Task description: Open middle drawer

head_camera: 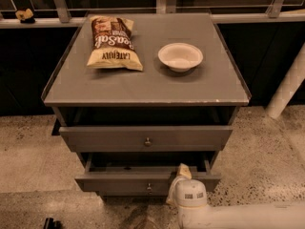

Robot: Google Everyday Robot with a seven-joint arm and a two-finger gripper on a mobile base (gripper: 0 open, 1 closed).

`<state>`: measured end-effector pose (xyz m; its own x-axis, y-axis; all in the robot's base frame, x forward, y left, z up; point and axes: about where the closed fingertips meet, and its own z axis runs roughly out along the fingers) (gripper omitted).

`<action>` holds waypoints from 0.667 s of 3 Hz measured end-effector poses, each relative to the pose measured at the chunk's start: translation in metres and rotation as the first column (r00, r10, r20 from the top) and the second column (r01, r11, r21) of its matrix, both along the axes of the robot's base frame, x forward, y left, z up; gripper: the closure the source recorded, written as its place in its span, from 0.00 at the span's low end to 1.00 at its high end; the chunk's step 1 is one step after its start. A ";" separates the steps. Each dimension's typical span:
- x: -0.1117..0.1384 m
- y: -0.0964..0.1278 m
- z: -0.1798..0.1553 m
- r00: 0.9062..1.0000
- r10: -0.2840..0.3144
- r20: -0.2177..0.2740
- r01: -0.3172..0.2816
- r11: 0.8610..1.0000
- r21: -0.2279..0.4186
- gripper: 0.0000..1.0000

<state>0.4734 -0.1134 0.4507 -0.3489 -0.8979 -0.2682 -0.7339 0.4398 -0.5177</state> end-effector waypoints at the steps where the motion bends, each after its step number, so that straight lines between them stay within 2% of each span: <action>1: 0.000 0.000 0.000 1.000 0.000 0.000 0.000 1.000 0.000 0.42; 2: 0.000 0.000 0.000 1.000 0.000 0.000 0.000 1.000 0.000 0.65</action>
Offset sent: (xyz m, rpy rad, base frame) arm 0.0000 0.0000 0.0000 0.0000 0.0000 0.0000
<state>0.4734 -0.1134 0.4507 -0.3489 -0.8979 -0.2682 -0.7339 0.4398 -0.5176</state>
